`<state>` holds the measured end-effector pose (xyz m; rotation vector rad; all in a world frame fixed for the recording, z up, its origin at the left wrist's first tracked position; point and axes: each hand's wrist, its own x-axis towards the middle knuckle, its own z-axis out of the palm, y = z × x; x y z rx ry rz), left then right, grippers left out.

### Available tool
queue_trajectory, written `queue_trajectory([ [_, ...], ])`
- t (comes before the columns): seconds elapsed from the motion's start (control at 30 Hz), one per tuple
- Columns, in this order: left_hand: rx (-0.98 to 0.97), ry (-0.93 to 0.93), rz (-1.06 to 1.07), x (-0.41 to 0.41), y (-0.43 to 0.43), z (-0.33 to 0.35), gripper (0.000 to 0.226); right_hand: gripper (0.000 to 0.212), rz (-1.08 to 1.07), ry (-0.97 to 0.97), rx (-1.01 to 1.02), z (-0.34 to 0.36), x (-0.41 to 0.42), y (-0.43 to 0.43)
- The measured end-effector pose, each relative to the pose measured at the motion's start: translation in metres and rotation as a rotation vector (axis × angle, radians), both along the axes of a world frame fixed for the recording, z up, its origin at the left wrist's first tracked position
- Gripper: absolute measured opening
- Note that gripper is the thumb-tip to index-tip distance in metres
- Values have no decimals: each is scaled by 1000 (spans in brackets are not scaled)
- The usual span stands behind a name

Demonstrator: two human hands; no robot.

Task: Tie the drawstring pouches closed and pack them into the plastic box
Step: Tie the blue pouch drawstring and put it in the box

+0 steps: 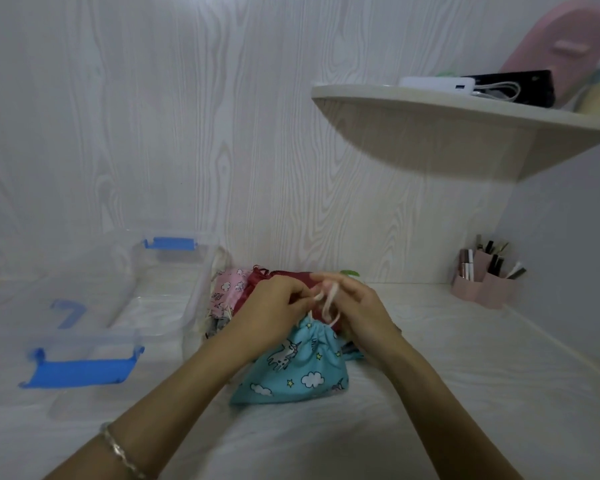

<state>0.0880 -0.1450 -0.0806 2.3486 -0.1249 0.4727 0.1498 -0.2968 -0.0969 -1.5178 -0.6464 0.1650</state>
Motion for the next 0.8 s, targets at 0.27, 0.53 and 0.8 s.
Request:
queue_trajectory([
  [0.27,-351,-16,135,-4,-2,-9,26,32,-13,538,506,-7,2,5],
  [0.53,-1589,-5,-43,1,-1,-11,28,22,-102,579,588,-15,11,-1],
  [0.8,-573,-96,30,13,-6,-9,22,32,-30,99,-463,5,-6,12],
])
